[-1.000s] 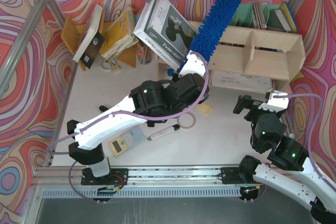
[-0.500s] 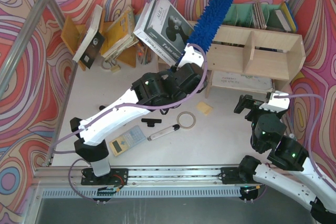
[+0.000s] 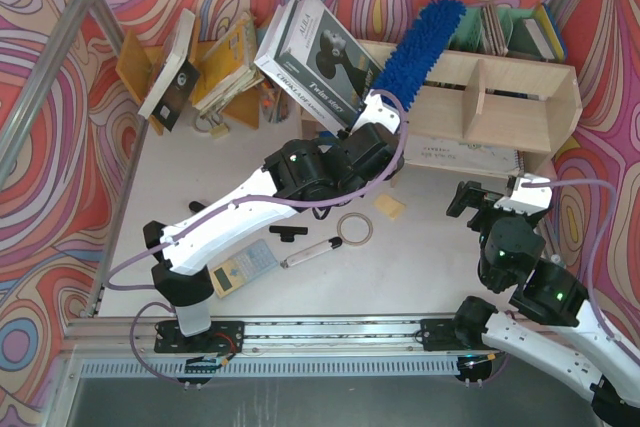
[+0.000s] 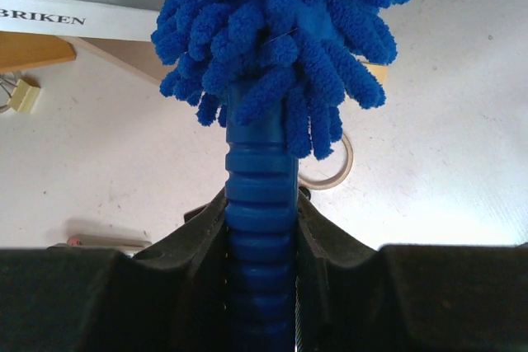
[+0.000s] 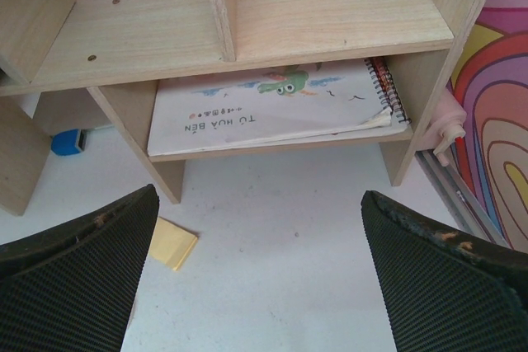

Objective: Dust the bookshelf with a duster

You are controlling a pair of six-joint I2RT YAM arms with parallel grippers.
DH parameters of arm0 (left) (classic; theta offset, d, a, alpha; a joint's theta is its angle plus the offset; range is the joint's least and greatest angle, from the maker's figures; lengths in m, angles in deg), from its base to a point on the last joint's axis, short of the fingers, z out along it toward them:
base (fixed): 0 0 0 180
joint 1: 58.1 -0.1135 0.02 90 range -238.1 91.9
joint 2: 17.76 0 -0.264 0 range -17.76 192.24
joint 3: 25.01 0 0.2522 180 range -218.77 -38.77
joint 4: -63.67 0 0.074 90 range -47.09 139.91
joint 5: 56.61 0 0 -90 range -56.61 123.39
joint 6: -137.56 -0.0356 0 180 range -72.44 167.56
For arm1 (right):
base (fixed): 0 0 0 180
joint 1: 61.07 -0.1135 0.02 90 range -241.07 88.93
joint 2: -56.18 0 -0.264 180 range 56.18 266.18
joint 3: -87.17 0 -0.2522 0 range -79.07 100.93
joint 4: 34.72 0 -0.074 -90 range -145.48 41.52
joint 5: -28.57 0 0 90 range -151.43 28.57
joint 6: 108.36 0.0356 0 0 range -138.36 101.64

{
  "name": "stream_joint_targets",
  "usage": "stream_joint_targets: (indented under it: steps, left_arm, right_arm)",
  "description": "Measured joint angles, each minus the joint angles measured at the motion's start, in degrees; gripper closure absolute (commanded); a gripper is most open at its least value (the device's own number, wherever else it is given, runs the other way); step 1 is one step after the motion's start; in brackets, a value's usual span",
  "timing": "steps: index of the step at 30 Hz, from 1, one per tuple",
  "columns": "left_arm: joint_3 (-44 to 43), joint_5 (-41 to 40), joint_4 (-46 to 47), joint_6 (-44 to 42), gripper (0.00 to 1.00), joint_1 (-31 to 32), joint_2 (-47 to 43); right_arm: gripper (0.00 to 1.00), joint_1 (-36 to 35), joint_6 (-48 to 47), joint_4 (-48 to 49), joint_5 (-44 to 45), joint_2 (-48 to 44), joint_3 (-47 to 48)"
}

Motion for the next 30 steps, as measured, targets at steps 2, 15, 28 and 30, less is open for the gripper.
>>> stream_joint_targets:
  steps: [2,15,28,30]
  left_arm:
    - [0.0,0.7,0.3,-0.2,1.00,0.0,0.0]
    - [-0.5,3.3,1.9,-3.1,1.00,1.9,0.7]
    - [-0.5,4.7,3.7,-6.4,1.00,4.5,2.1]
    - [-0.5,4.3,4.0,-7.1,1.00,5.2,2.1]
  right_arm:
    - [0.03,0.0,0.0,0.0,0.0,0.0,0.0]
    - [0.03,0.0,0.0,-0.1,0.0,0.1,0.0]
    - [0.03,0.0,0.4,-0.7,1.4,0.1,0.0]
    - [0.03,0.0,0.4,-0.7,1.4,0.2,0.0]
